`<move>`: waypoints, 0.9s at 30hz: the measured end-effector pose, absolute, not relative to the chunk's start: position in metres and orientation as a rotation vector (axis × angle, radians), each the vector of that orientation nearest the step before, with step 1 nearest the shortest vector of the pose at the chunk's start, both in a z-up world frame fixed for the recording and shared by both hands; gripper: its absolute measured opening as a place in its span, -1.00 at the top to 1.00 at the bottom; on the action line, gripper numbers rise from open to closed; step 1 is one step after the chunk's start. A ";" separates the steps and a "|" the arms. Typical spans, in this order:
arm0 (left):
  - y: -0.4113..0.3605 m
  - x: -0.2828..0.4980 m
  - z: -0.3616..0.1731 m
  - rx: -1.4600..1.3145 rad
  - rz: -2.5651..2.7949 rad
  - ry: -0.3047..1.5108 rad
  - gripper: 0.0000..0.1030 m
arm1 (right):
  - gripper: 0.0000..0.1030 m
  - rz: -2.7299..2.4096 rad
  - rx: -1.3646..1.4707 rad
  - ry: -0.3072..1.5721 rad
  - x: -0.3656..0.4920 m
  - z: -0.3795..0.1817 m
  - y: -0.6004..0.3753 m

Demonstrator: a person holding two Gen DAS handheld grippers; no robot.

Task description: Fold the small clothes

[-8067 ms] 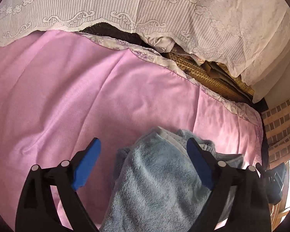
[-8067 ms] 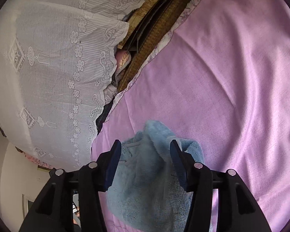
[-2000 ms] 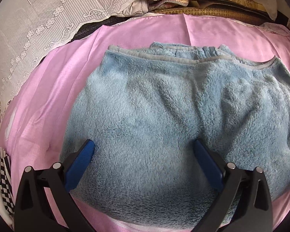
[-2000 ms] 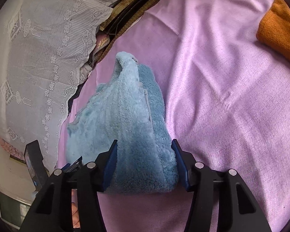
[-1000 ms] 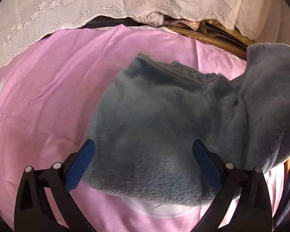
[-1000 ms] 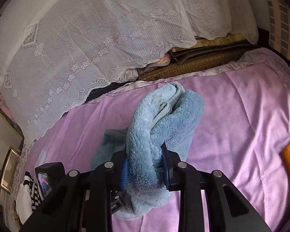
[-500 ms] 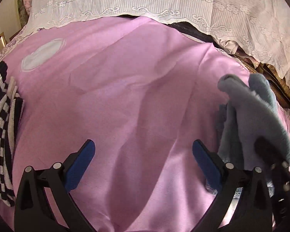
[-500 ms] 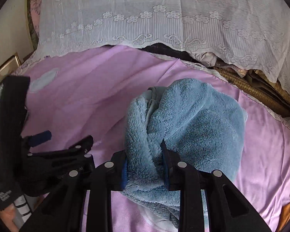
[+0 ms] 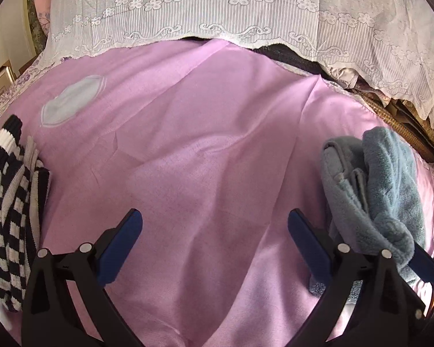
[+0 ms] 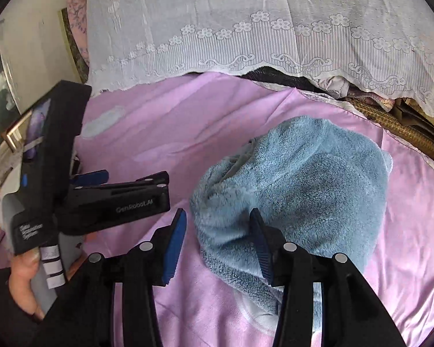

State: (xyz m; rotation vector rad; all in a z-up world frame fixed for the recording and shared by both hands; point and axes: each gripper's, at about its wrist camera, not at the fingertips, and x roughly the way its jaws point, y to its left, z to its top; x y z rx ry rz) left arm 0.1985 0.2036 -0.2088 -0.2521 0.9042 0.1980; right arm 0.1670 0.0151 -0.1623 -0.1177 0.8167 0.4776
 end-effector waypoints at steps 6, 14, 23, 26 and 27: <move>0.183 0.200 -0.161 -0.237 0.101 0.800 -0.91 | 0.32 0.410 0.028 0.761 0.176 -0.134 -0.041; 0.119 0.218 -0.159 -0.078 0.004 0.834 -0.91 | 0.36 0.291 0.040 0.803 0.247 -0.134 -0.066; 0.139 0.213 -0.227 -0.216 0.004 0.969 -0.92 | 0.37 0.293 0.008 0.927 0.298 -0.172 -0.053; 0.144 0.214 -0.244 -0.271 -0.028 0.971 -0.92 | 0.36 0.278 0.003 0.989 0.299 -0.200 -0.055; 0.146 0.215 -0.249 -0.291 -0.044 0.971 -0.92 | 0.34 0.271 -0.016 1.004 0.299 -0.210 -0.055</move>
